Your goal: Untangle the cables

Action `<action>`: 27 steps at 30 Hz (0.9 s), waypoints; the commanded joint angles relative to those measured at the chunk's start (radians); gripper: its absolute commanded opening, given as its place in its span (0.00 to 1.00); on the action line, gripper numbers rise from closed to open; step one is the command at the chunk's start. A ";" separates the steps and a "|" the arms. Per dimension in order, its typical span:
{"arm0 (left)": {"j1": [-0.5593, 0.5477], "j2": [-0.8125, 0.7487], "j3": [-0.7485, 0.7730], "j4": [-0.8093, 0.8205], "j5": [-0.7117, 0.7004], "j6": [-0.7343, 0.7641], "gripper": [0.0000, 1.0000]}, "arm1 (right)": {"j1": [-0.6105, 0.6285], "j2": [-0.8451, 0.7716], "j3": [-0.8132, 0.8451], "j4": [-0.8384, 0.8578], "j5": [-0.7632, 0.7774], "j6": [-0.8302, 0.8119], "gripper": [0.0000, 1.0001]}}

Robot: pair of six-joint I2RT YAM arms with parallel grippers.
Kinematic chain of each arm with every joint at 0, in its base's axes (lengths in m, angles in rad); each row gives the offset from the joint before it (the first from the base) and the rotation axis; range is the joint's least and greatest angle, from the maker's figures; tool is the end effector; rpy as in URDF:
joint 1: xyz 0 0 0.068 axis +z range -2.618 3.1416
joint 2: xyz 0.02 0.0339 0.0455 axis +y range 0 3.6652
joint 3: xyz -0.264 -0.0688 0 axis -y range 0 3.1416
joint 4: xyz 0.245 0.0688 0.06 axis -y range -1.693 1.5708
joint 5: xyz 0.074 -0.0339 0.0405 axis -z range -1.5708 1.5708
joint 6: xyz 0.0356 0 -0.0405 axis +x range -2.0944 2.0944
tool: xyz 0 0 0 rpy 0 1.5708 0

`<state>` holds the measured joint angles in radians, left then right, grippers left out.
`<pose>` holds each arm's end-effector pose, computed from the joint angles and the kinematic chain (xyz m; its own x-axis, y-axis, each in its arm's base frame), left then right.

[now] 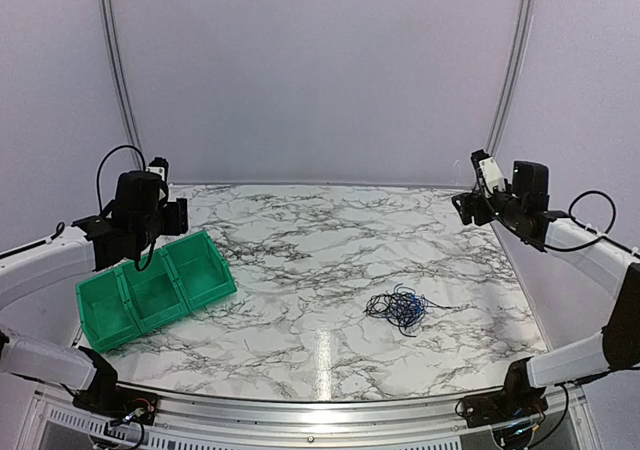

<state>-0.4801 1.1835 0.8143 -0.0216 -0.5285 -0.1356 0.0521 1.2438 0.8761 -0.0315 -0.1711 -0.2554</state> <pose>0.2454 -0.1075 0.2856 -0.3328 0.0417 -0.9421 -0.0602 0.9960 0.0653 0.2852 0.0209 0.2890 -0.3230 -0.2661 -0.9082 -0.2993 0.9391 -0.1687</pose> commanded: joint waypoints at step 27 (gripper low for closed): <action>-0.626 0.698 0.410 0.008 0.555 -0.148 0.72 | 0.084 0.004 0.055 -0.520 -0.353 -0.555 0.68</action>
<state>-1.0863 1.7935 1.1507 -0.0013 -0.0509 -0.2398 0.0650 1.2541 0.9192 -0.3618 -0.4538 -0.6964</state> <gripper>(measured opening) 0.733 0.729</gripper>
